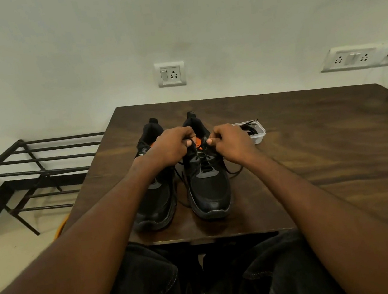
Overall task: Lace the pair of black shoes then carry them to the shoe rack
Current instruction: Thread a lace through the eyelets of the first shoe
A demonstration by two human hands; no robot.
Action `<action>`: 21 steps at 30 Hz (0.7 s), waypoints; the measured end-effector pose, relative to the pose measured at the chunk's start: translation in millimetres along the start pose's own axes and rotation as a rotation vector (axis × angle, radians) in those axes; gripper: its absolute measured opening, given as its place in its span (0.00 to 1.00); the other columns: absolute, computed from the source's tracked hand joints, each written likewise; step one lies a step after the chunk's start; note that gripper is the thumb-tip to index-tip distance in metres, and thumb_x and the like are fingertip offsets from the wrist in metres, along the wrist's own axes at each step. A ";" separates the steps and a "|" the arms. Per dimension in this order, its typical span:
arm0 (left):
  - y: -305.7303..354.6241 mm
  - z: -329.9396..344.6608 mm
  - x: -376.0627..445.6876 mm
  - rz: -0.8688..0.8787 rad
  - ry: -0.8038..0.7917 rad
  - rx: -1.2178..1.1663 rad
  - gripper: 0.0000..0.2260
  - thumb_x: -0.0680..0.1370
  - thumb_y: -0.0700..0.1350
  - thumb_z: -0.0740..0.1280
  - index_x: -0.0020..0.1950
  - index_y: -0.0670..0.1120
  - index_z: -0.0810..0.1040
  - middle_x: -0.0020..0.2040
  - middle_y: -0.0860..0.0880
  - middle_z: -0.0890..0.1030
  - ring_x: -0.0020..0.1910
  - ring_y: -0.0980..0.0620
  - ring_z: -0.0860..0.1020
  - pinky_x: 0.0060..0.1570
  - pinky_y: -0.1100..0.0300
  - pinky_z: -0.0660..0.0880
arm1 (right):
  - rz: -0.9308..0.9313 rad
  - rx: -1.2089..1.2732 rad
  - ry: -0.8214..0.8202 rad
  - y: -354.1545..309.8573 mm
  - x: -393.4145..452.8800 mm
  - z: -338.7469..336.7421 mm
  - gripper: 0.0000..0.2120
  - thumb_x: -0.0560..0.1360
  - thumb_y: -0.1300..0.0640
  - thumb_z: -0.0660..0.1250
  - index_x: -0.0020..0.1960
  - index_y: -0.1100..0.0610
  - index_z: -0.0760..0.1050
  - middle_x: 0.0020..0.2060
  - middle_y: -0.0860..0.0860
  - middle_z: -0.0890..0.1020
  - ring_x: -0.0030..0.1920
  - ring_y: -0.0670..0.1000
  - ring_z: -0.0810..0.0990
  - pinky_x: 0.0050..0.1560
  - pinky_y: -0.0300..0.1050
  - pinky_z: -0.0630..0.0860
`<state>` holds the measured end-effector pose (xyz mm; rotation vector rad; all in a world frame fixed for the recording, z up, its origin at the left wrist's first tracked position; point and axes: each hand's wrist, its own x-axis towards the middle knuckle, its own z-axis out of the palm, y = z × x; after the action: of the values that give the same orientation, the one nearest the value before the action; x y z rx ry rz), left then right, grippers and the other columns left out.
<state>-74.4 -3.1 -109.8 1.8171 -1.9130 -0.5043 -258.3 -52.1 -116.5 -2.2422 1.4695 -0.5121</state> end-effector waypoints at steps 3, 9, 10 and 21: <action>2.4 0.0 -0.1 -0.011 -0.020 0.005 0.12 0.81 0.35 0.63 0.52 0.54 0.75 0.49 0.51 0.79 0.47 0.53 0.77 0.40 0.63 0.68 | 0.145 0.142 0.017 4.1 4.2 1.4 0.07 0.83 0.54 0.65 0.47 0.53 0.76 0.48 0.53 0.85 0.51 0.55 0.83 0.57 0.60 0.80; 2.3 -2.1 -2.4 -0.024 -0.032 -0.008 0.11 0.83 0.38 0.62 0.53 0.55 0.75 0.53 0.50 0.79 0.50 0.52 0.78 0.49 0.56 0.76 | 0.404 0.490 -0.076 19.7 2.5 -8.7 0.09 0.81 0.64 0.57 0.53 0.62 0.76 0.43 0.59 0.88 0.43 0.58 0.87 0.46 0.52 0.81; 3.5 -2.1 -2.9 -0.012 -0.040 -0.002 0.09 0.84 0.41 0.63 0.54 0.56 0.76 0.54 0.51 0.78 0.50 0.53 0.77 0.52 0.55 0.75 | 0.372 0.369 -0.083 23.0 3.2 -11.0 0.09 0.79 0.61 0.60 0.50 0.62 0.78 0.42 0.58 0.88 0.43 0.58 0.87 0.47 0.51 0.83; 24.3 -0.9 -8.8 0.032 -0.039 0.162 0.08 0.75 0.54 0.76 0.37 0.59 0.82 0.70 0.56 0.74 0.62 0.53 0.74 0.62 0.44 0.75 | -0.019 0.085 -0.336 14.6 -27.2 -32.0 0.47 0.71 0.52 0.81 0.82 0.46 0.60 0.77 0.55 0.67 0.76 0.57 0.68 0.72 0.54 0.70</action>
<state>-93.9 7.2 -96.3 1.8849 -2.0588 -0.3868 -296.1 -36.6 -99.1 -2.1510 1.2323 -0.1854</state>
